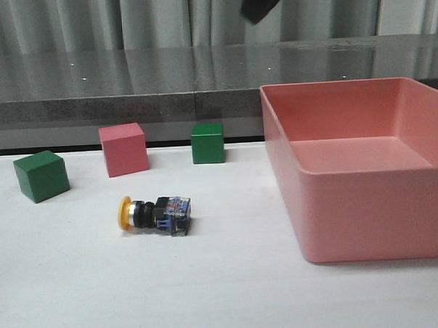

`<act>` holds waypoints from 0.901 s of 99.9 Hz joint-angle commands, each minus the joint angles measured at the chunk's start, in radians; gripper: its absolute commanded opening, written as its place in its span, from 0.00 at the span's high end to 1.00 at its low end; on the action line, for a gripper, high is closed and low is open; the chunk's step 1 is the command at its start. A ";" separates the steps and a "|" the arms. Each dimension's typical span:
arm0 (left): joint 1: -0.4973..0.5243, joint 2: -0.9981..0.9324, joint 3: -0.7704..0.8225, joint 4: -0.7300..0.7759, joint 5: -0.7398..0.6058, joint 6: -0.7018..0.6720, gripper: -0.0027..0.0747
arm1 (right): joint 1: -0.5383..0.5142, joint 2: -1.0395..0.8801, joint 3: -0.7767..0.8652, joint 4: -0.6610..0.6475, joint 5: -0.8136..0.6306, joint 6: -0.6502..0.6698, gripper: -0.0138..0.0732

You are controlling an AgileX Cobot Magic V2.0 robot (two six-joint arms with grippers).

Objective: Place and stand button with both arms
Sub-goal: 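Lower the button onto the table on its side, release, withdraw right gripper, then move the left gripper down toward the lying button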

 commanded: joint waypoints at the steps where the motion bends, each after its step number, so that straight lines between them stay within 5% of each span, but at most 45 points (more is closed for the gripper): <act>1: 0.002 -0.029 0.045 0.002 -0.075 -0.008 0.99 | -0.068 -0.149 0.041 0.016 -0.033 0.059 0.91; 34: 0.002 -0.029 0.045 0.002 -0.075 -0.008 0.99 | -0.264 -0.600 0.514 0.016 -0.259 0.181 0.91; 57: 0.002 -0.029 0.045 0.002 -0.075 -0.008 0.99 | -0.275 -0.912 0.814 0.016 -0.404 0.194 0.91; 90: 0.002 -0.029 0.045 0.002 -0.109 -0.008 0.99 | -0.275 -1.267 1.065 0.013 -0.417 0.194 0.91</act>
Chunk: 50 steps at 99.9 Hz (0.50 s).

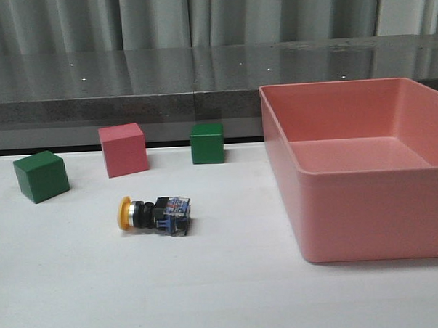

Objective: Place and stand button with both arms
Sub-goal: 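Move the left gripper down toward the lying button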

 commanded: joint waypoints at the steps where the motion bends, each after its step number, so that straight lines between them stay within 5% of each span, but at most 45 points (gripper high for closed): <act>1: 0.002 -0.029 0.045 0.000 -0.113 -0.008 0.99 | -0.003 -0.070 0.015 0.009 -0.084 0.003 0.91; 16: 0.002 -0.029 0.045 -0.040 -0.203 -0.008 0.99 | -0.003 -0.131 0.039 -0.003 -0.074 0.003 0.91; 30: 0.002 -0.029 0.023 -0.267 -0.210 -0.008 0.99 | -0.003 -0.131 0.039 -0.010 -0.070 0.003 0.91; 50: 0.002 0.104 -0.223 -0.376 0.199 -0.008 0.99 | -0.003 -0.131 0.039 -0.020 -0.070 0.003 0.91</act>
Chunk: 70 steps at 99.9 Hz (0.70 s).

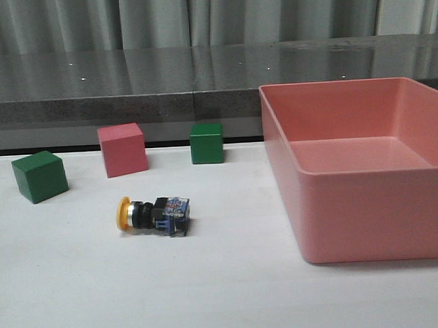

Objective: Place and stand button with both arms
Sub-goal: 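Move the left gripper down toward the lying button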

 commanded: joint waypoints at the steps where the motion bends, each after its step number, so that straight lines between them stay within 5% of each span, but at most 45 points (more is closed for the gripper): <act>1: 0.002 0.092 -0.144 -0.030 0.102 -0.007 0.99 | -0.003 0.005 -0.027 -0.008 -0.072 0.001 0.91; 14: 0.002 0.338 -0.365 -0.026 0.346 0.037 0.99 | -0.003 0.005 -0.027 -0.008 -0.072 0.001 0.91; 28: 0.002 0.618 -0.592 -0.077 0.551 0.320 0.99 | -0.003 0.005 -0.027 -0.008 -0.069 0.001 0.91; 39: 0.002 0.831 -0.718 -0.207 0.634 0.606 0.99 | -0.003 0.005 -0.027 -0.008 -0.069 0.001 0.91; 54: 0.002 1.057 -0.796 -0.586 0.643 1.162 0.99 | -0.003 0.005 -0.026 -0.008 -0.068 0.001 0.91; 70: 0.002 1.231 -0.820 -0.822 0.655 1.520 0.89 | -0.003 0.005 -0.026 -0.008 -0.066 0.001 0.91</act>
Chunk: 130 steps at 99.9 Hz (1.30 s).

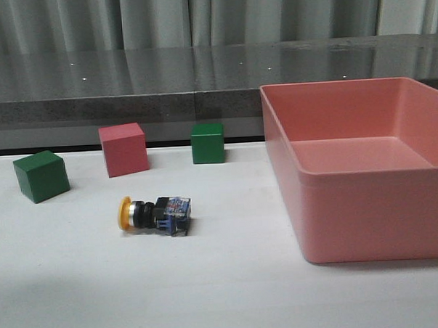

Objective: Place and stand button with both arms
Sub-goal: 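Move the left gripper down toward the lying button, then grasp the button's yellow cap end with the left gripper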

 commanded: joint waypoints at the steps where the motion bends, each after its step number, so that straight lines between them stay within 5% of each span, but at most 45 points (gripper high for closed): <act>1: 0.002 0.065 -0.040 -0.172 -0.017 0.228 0.87 | -0.003 0.005 -0.026 -0.001 -0.068 0.001 0.91; 22: 0.002 0.213 -0.042 -0.391 -0.017 0.603 0.25 | -0.003 0.005 -0.026 -0.001 -0.068 0.001 0.91; 31: 0.002 0.270 -0.042 -0.498 -0.010 0.775 0.10 | -0.003 0.005 -0.026 -0.001 -0.068 0.001 0.91; 55: 0.002 0.429 -0.042 -0.679 0.004 1.122 0.10 | -0.003 0.005 -0.026 -0.001 -0.068 0.001 0.91; 101: 0.002 0.708 -0.046 -0.894 0.136 1.452 0.10 | -0.003 0.006 -0.025 -0.001 -0.068 0.001 0.91; 130: -0.005 0.791 -0.065 -0.945 0.170 1.514 0.10 | -0.003 0.006 -0.025 -0.001 -0.068 0.001 0.91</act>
